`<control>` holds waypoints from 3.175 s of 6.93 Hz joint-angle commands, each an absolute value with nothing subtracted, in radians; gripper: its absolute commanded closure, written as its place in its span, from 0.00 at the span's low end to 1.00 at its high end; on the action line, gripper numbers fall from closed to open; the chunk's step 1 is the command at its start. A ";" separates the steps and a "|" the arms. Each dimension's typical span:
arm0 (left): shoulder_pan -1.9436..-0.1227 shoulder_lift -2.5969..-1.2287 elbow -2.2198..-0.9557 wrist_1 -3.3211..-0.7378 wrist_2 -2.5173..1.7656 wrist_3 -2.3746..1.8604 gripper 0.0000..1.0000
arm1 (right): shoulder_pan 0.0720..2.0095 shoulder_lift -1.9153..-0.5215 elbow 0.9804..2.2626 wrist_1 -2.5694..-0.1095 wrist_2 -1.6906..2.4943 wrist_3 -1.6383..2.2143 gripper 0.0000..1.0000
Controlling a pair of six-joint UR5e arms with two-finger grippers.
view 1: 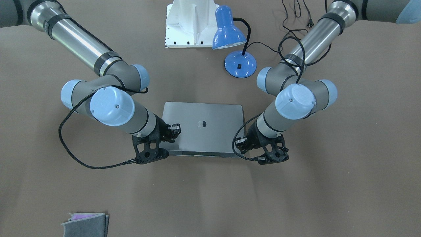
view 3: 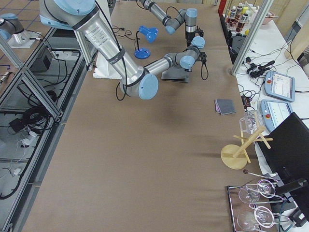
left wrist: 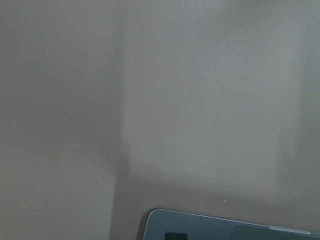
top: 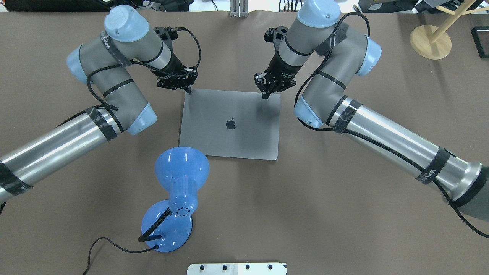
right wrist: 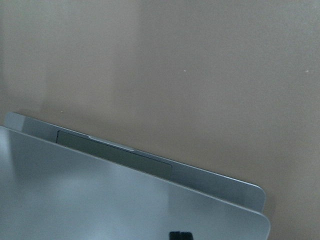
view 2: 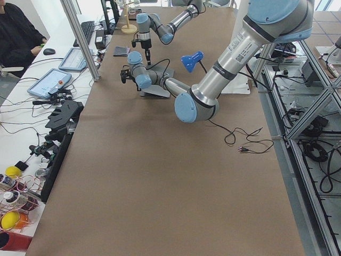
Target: Close laptop
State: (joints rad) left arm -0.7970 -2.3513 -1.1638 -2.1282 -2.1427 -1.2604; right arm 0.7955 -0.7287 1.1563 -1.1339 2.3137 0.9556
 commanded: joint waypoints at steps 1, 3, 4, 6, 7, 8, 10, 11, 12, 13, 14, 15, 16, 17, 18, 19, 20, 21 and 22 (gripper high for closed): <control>-0.766 -2.361 -1.160 -2.134 -2.125 -1.269 1.00 | 0.795 -0.723 1.121 -1.131 2.295 0.954 1.00; -0.773 -2.367 -1.166 -2.134 -2.129 -1.272 1.00 | 0.801 -0.709 1.124 -1.131 2.299 0.960 1.00; -0.816 -2.370 -1.199 -2.131 -2.137 -1.270 1.00 | 0.830 -0.690 1.138 -1.140 2.319 0.963 1.00; -0.959 -2.253 -1.372 -2.057 -2.250 -1.255 1.00 | 0.915 -0.751 1.231 -1.147 2.431 0.965 0.98; -1.035 -2.156 -1.470 -2.057 -2.259 -1.193 0.74 | 0.942 -0.834 1.320 -1.163 2.442 0.966 0.01; -1.076 -2.078 -1.532 -2.037 -2.288 -1.117 0.03 | 0.992 -0.900 1.394 -1.202 2.459 0.965 0.00; -1.239 -1.847 -1.734 -1.945 -2.342 -0.902 0.02 | 1.086 -1.047 1.536 -1.307 2.441 0.939 0.00; -1.300 -1.674 -1.820 -1.936 -2.294 -0.741 0.02 | 1.109 -1.180 1.613 -1.330 2.351 0.832 0.00; -1.365 -1.579 -1.828 -1.936 -2.292 -0.630 0.02 | 1.146 -1.295 1.691 -1.420 2.301 0.619 0.00; -1.394 -1.481 -1.824 -1.942 -2.295 -0.506 0.02 | 1.240 -1.384 1.759 -1.545 2.299 0.387 0.00; -1.407 -1.432 -1.775 -1.945 -2.295 -0.385 0.02 | 1.338 -1.444 1.766 -1.628 2.299 0.174 0.00; -1.428 -1.436 -1.735 -1.936 -2.290 -0.364 0.02 | 1.409 -1.481 1.743 -1.673 2.295 0.005 0.00; -1.451 -1.442 -1.712 -1.936 -2.289 -0.362 0.02 | 1.475 -1.489 1.691 -1.695 2.298 -0.115 0.00; -1.453 -1.439 -1.695 -1.943 -2.277 -0.361 0.02 | 1.508 -1.500 1.642 -1.692 2.305 -0.148 0.00; -1.460 -1.442 -1.657 -1.934 -2.252 -0.362 0.02 | 1.512 -1.511 1.634 -1.692 2.307 -0.170 0.00; -1.500 -1.454 -1.631 -1.912 -2.258 -0.362 0.02 | 1.526 -1.508 1.635 -1.700 2.319 -0.169 0.00; -1.509 -1.509 -1.638 -1.793 -2.255 -0.362 0.02 | 1.535 -1.500 1.637 -1.715 2.339 -0.169 0.00; -1.511 -1.569 -1.637 -1.701 -2.250 -0.361 0.02 | 1.536 -1.497 1.637 -1.730 2.339 -0.167 0.00; -1.512 -1.569 -1.638 -1.697 -2.252 -0.347 0.02 | 1.536 -1.491 1.644 -1.739 2.339 -0.154 0.00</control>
